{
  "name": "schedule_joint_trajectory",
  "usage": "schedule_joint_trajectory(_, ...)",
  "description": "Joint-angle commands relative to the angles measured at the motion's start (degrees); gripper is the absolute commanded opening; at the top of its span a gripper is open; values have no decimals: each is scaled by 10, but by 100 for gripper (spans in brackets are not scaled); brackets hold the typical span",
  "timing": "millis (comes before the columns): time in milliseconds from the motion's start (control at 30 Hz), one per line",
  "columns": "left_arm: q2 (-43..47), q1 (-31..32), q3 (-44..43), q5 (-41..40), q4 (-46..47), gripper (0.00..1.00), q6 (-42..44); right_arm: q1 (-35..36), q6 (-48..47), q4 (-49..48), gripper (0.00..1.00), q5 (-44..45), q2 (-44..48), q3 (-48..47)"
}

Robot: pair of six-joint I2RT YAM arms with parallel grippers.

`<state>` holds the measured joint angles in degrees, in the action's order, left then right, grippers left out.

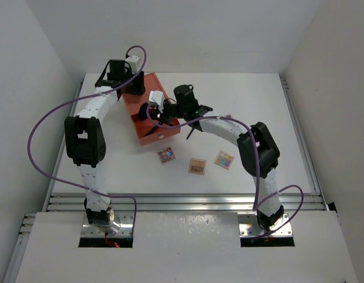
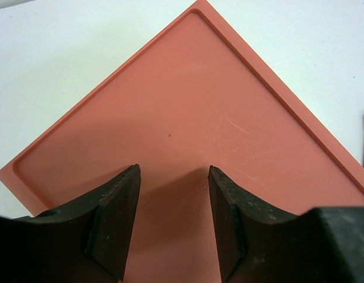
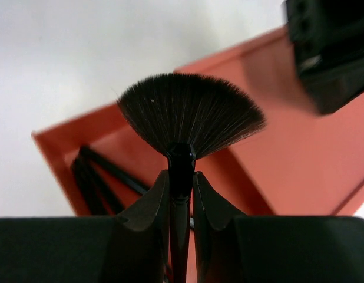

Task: Organize the makeup

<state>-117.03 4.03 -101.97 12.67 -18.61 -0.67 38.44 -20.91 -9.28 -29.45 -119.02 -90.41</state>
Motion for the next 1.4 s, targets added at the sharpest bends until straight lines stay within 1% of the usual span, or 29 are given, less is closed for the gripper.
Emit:
schedule_joint_trajectory(0,-30,-13,-2,-7,-47,56,-14,-4,-55,56,0,-39,8,-30)
schedule_joint_trajectory(67,-30,-18,-2,-7,-47,56,-14,-1,-65,73,0,-49,6,-32)
schedule_joint_trajectory(133,-30,-18,-2,-7,-47,56,-14,1,-58,75,7,-49,6,-26)
schedule_joint_trajectory(167,-30,-18,-2,-7,-47,56,-14,1,-55,73,13,-46,7,-24)
schedule_joint_trajectory(200,-30,-18,-2,-7,-47,56,-14,1,-48,64,23,-42,8,-23)
schedule_joint_trajectory(267,-30,-18,-2,-7,-47,56,-14,0,-29,50,37,-24,10,-17)
schedule_joint_trajectory(300,-30,-18,-2,-7,-47,56,-14,0,-13,23,43,-18,11,-14)
schedule_joint_trajectory(333,-30,-18,-7,-7,-47,56,-14,0,6,12,52,13,16,-8)
schedule_joint_trajectory(400,-30,-18,-7,-7,-47,56,-14,-3,38,-25,56,34,23,-3)
schedule_joint_trajectory(433,-30,-18,-7,-7,-47,56,-14,-6,50,-49,61,68,25,1)
schedule_joint_trajectory(467,-30,-18,-7,-7,-47,56,-14,-6,93,-61,61,82,28,2)
schedule_joint_trajectory(500,-30,-18,-7,-7,-47,56,-14,-8,110,-85,63,95,36,3)
schedule_joint_trajectory(533,-30,-18,-7,-7,-47,56,-14,-15,130,-109,64,162,39,6)
schedule_joint_trajectory(567,-30,-18,-7,-7,-47,56,-14,-18,174,-126,66,197,42,6)
schedule_joint_trajectory(600,-30,-18,-7,-7,-47,56,-14,-20,235,-127,67,279,54,8)
schedule_joint_trajectory(667,-30,-18,-7,-7,-47,56,-14,-27,336,-90,67,461,63,9)
schedule_joint_trajectory(700,-30,-18,-7,-7,-47,56,-14,-33,354,-67,67,501,66,0)
schedule_joint_trajectory(733,-30,-18,-7,-7,-47,56,-14,-34,383,9,67,536,63,-7)
schedule_joint_trajectory(767,-30,-18,-7,-7,-47,56,-14,-35,391,35,67,614,58,-22)
schedule_joint_trajectory(833,-30,-18,-7,-2,-47,56,-14,-43,434,91,67,642,35,-42)
schedule_joint_trajectory(867,-30,-18,-7,-2,-47,56,-20,-48,449,136,67,642,31,-49)
schedule_joint_trajectory(900,-30,-18,-7,-2,-47,56,-20,-60,519,172,67,638,24,-53)
schedule_joint_trajectory(933,-35,-18,-7,-2,-47,56,-20,-66,544,191,67,629,8,-63)
schedule_joint_trajectory(967,-36,-18,-7,-2,-47,56,-20,-69,565,224,69,622,2,-69)
schedule_joint_trajectory(1000,-36,-18,-7,-2,-47,56,-20,-83,629,257,71,609,-13,-73)
schedule_joint_trajectory(1067,-36,-18,-7,-2,-47,56,-25,-88,657,297,72,592,-36,-90)
schedule_joint_trajectory(1133,-36,-18,-7,3,-47,56,-25,-95,673,317,73,591,-68,-107)
schedule_joint_trajectory(1300,-36,-18,-7,3,-47,56,-25,-98,678,369,74,547,-120,-157)
schedule_joint_trajectory(1367,-36,-18,-7,3,-47,56,-25,-96,688,392,74,547,-138,-173)
